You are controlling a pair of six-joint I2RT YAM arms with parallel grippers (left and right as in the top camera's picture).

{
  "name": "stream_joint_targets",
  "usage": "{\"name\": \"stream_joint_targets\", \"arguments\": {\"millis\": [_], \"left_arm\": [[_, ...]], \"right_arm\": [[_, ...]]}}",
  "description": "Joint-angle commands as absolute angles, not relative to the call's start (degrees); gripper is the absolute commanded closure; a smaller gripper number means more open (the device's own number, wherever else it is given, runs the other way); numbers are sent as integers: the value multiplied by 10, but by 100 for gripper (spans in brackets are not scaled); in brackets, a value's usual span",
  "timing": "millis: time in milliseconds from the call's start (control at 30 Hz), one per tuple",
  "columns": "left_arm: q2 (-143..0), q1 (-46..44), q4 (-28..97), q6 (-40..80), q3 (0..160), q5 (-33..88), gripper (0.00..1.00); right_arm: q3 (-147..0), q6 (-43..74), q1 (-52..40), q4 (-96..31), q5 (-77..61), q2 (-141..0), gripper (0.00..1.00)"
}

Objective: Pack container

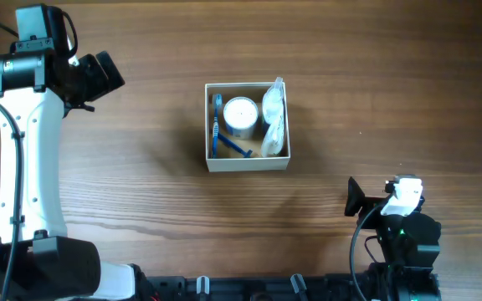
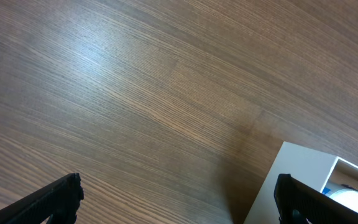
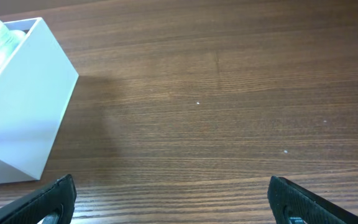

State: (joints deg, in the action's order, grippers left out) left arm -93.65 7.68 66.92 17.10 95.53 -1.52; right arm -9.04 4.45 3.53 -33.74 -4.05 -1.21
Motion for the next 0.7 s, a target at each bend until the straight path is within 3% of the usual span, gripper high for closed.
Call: {"name": "stream_joint_targets", "arguments": {"millis": [0,467,667], "left_arm": [[-938,80,670,172,956,-18,0],[-921,85,669,172,956,-16,0],[-762,-1,669,169,899,-49,0]], "right_arm": [[-89,46,32,-333,-48,-4,0],[-89,46,32,-333,-48,-4,0],[-89,47,32,-333,-48,-4,0]]}}
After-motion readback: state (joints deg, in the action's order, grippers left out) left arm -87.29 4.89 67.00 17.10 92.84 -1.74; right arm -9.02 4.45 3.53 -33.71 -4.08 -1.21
